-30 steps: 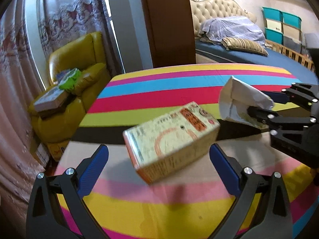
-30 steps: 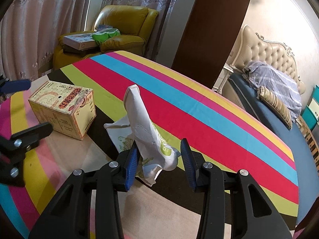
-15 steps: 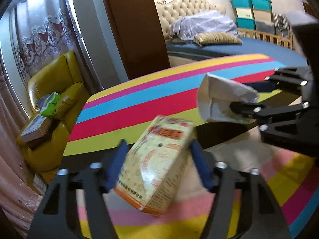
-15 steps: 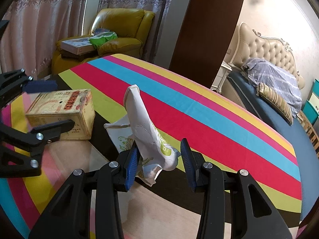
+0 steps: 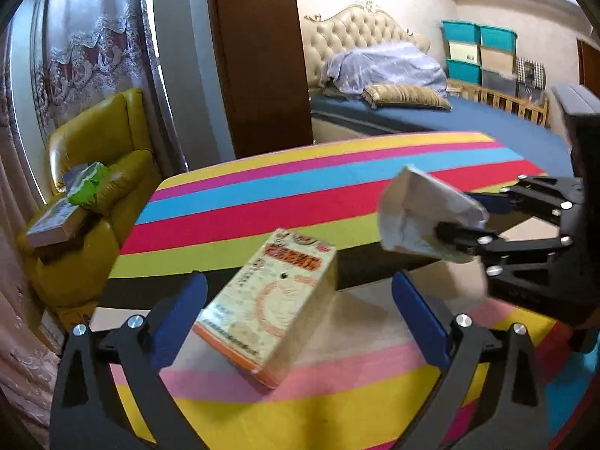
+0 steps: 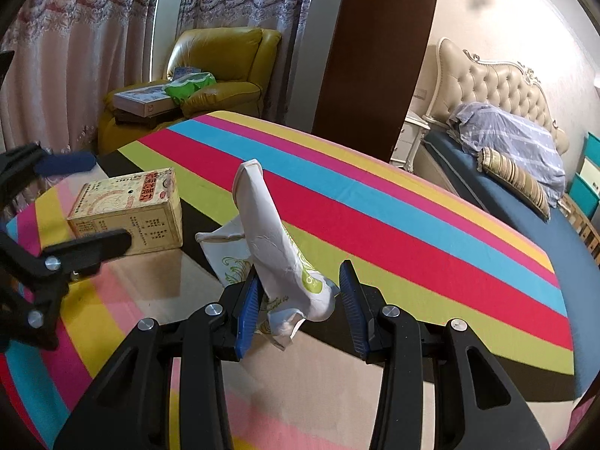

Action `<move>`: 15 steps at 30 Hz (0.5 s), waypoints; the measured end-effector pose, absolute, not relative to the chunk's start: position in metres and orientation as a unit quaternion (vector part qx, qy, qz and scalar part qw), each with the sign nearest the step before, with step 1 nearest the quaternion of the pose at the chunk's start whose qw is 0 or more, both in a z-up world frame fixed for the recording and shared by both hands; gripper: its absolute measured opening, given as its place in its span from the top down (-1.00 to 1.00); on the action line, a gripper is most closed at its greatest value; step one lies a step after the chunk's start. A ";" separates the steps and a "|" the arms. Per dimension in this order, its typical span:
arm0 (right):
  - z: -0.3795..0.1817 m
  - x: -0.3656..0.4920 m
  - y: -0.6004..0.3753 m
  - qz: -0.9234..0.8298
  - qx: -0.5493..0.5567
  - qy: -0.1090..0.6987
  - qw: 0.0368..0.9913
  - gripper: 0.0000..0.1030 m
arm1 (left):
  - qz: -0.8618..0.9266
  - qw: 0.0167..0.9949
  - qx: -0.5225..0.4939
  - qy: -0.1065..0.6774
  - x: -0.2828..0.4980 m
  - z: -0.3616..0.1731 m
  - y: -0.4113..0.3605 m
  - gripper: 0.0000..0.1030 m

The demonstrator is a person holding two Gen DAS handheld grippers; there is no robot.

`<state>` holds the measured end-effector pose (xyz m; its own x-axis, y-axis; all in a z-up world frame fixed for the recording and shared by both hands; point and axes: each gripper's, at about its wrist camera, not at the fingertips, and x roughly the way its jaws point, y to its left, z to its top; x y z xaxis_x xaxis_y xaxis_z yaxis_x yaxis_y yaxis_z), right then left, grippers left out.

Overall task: Collect trash
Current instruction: 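Grasp the printed medicine box with the left gripper while the right gripper grasps the white paper bag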

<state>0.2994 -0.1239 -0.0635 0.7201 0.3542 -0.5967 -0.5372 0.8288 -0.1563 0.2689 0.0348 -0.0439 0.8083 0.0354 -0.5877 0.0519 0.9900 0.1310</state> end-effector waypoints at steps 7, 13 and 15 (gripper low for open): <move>-0.063 0.286 -0.141 0.242 -0.134 0.292 0.916 0.23 | -0.006 0.934 0.078 0.348 0.290 -0.052 0.055 -0.85; -0.063 0.272 -0.160 0.235 -0.108 0.300 0.918 0.23 | -0.046 0.919 0.095 0.380 0.297 -0.066 0.046 -0.16; -0.064 0.268 -0.164 0.232 -0.104 0.303 0.918 0.22 | -0.063 0.920 0.089 0.377 0.288 -0.064 0.037 0.06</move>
